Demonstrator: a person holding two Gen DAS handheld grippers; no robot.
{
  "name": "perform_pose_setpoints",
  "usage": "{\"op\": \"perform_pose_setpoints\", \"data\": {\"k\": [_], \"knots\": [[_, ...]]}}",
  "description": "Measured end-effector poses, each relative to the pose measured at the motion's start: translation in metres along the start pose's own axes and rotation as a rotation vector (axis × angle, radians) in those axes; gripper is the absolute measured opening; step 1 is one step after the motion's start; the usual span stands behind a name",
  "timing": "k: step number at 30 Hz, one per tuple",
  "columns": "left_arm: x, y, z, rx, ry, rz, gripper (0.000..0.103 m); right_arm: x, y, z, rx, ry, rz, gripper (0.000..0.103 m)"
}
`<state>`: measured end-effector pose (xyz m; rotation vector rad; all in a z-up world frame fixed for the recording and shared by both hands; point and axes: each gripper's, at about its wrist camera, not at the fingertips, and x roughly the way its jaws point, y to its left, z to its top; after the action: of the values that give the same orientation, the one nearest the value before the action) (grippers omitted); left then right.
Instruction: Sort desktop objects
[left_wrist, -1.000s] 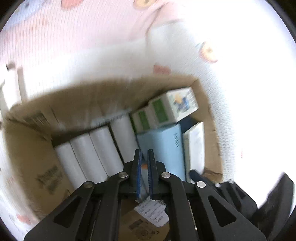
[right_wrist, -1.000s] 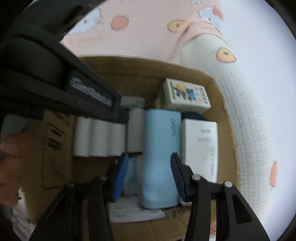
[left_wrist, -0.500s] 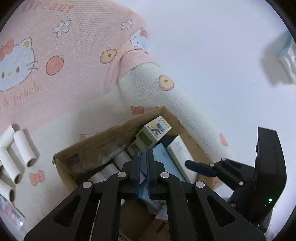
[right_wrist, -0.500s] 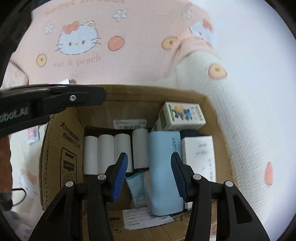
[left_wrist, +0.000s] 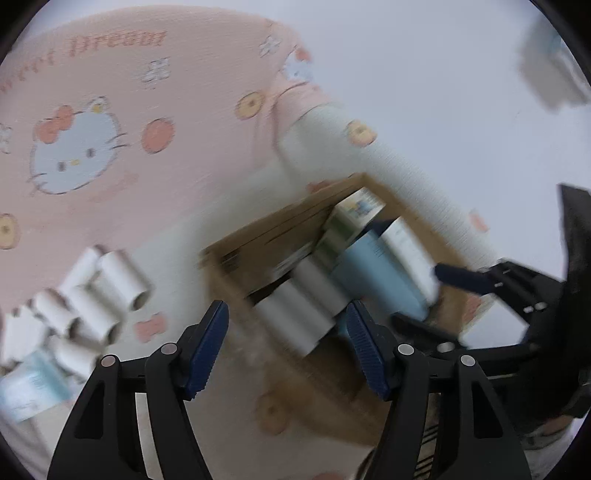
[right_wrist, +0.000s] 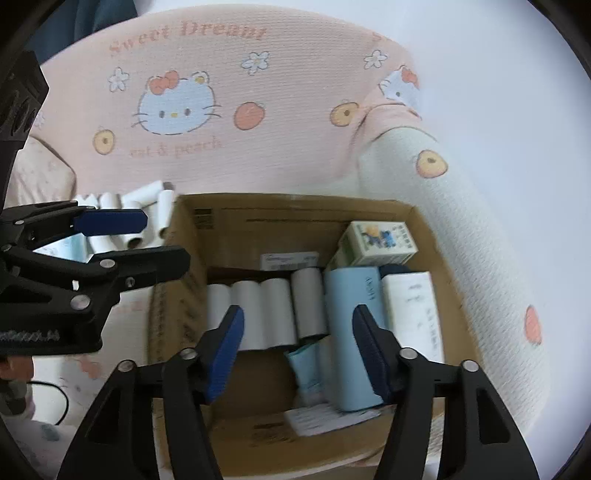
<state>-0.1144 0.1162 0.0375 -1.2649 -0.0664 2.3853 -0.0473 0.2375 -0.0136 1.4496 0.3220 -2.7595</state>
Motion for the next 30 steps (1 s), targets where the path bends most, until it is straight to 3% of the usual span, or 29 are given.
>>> {"op": "perform_pose_setpoints", "data": {"k": [3,5,10,12,20,25,30], "knots": [[0.005,0.002,-0.009,0.027,0.09,0.121,0.07,-0.004,0.007,-0.006,0.027,0.014,0.004,0.063],[0.007,0.002,-0.013,0.032,0.113,0.139,0.07,-0.005,0.013,-0.009,0.029,0.022,-0.018,0.064],[0.004,0.015,-0.022,-0.039,0.164,0.049,0.07,-0.011,0.029,-0.017,0.011,0.047,-0.14,0.068],[-0.003,0.014,-0.026,-0.028,0.149,0.028,0.07,-0.013,0.032,-0.02,-0.006,0.055,-0.166,0.071],[-0.017,0.016,-0.03,-0.014,0.129,0.039,0.077,-0.02,0.042,-0.031,0.014,0.089,-0.101,0.075],[-0.017,0.018,-0.032,-0.024,0.144,0.085,0.077,-0.024,0.057,-0.03,-0.022,0.075,-0.102,0.077],[-0.024,0.016,-0.033,-0.011,0.121,0.079,0.078,-0.029,0.062,-0.028,-0.045,0.052,-0.113,0.077]]}}
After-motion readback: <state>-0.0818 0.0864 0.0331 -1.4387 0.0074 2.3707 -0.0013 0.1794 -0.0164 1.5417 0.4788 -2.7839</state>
